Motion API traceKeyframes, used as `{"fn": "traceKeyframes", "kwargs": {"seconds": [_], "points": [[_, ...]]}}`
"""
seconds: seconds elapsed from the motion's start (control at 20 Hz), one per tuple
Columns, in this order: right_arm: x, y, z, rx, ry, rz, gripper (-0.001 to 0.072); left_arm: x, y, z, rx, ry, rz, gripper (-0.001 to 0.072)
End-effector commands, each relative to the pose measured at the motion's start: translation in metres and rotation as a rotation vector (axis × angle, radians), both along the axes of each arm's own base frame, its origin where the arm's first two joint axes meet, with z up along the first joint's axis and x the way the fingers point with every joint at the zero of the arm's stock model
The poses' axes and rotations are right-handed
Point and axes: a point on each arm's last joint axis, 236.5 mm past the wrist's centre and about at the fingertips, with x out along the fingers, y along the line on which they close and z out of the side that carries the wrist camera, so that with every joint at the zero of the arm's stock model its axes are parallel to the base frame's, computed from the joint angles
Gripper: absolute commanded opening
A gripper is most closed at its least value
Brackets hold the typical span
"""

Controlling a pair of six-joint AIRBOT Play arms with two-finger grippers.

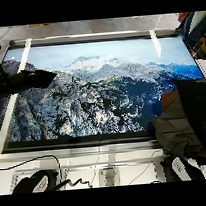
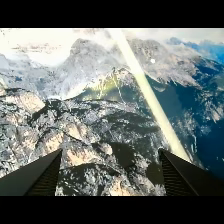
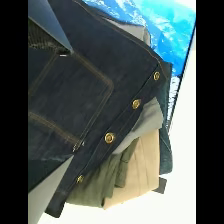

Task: Fold the clothes and pants, and hang the long-sleeved shirts on hangers.

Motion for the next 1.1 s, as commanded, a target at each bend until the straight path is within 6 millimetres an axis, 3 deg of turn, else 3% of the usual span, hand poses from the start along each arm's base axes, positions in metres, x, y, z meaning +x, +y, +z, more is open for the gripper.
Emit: {"fn": "traceKeyframes", "kwargs": {"seconds": [0.0, 0.05, 0.1, 0.15, 0.2, 0.35, 0.45, 0.65, 0.75, 1.05], "points": [[0.008, -0.006, 0.002, -0.010, -0.014, 0.006, 0.0679, 0.000, 0.000, 0.001, 0.000, -0.002, 0.001, 0.0690], [0.019, -0.004, -0.002, 0.010, -0.020, 0.040, 0.0615, 0.000, 0.000, 0.001, 0.000, -0.002, 0.001, 0.0690], [0.033, 0.001, -0.007, 0.043, -0.028, 0.090, 0.0423, 0.000, 0.000, 0.001, 0.000, -0.002, 0.002, 0.0690], [0.049, 0.010, -0.013, 0.088, -0.044, 0.151, 0.0168, 0.000, 0.000, 0.001, 0.000, -0.002, 0.002, 0.0690], [0.071, 0.023, -0.018, 0.149, -0.072, 0.232, 0.0029, 0.000, 0.000, 0.001, 0.000, -0.002, 0.001, 0.0690], [0.132, 0.073, -0.026, 0.289, -0.139, 0.518, 0.0029, 0.000, 0.000, 0.001, 0.000, -0.002, 0.002, 0.0690], [0.162, 0.102, -0.025, 0.214, -0.108, 0.760, 0.0029, 0.000, 0.000, 0.001, 0.000, -0.002, 0.002, 0.0690], [0.194, 0.154, -0.023, -0.093, 0.036, 1.162, 0.0029, 0.000, 0.000, 0.001, 0.000, -0.002, 0.002, 0.0690], [0.208, 0.180, -0.025, -0.185, 0.055, 1.275, 0.0029, 0.000, 0.000, 0.001, 0.000, -0.002, 0.001, 0.0690], [0.241, 0.217, -0.077, -0.287, 0.154, 1.362, 0.0027, 0.000, 0.000, 0.001, 0.000, -0.002, 0.002, 0.0690]]}}
